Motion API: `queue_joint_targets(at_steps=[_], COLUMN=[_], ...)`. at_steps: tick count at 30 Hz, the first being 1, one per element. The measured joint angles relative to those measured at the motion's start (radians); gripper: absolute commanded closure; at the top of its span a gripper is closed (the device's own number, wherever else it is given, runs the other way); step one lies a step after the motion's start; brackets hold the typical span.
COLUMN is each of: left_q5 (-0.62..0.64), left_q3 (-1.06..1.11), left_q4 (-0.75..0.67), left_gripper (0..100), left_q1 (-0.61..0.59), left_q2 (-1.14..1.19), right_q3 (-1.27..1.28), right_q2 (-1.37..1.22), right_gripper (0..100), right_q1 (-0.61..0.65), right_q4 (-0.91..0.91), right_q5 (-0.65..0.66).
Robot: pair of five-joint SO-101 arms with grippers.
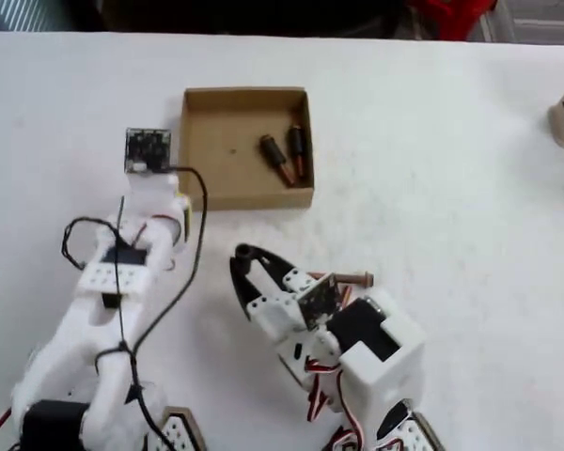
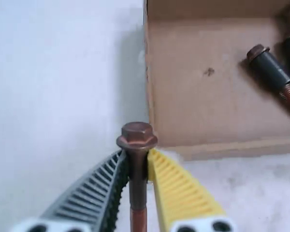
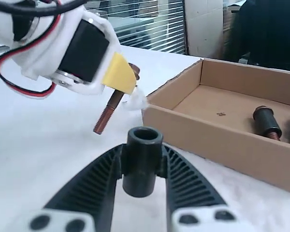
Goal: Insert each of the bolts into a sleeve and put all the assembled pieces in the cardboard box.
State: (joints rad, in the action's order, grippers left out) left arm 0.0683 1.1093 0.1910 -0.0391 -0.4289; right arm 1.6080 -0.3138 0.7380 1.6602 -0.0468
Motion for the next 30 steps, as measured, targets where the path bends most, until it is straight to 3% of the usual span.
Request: queue_joint_targets(at_steps=[19, 25, 30], left_q5=[0.000, 0.005, 0.144], left_q3=[0.364, 0.391, 0.431], left_q4=[-0.844, -0.878, -0.799], left_gripper=[98, 98, 98], left_q1=[0.178, 0.183, 0.183], left_q2=[-0.061, -0.092, -0.250], right_q3=[0.000, -0.015, -0.021], right_q2=[0.000, 0.000, 0.000], right_gripper=[98.2, 98.2, 98.2], right_q1=[0.000, 0.000, 0.000], right_q4=[-0.043, -0.068, -0.071], right_q5=[0.003, 0.003, 0.003])
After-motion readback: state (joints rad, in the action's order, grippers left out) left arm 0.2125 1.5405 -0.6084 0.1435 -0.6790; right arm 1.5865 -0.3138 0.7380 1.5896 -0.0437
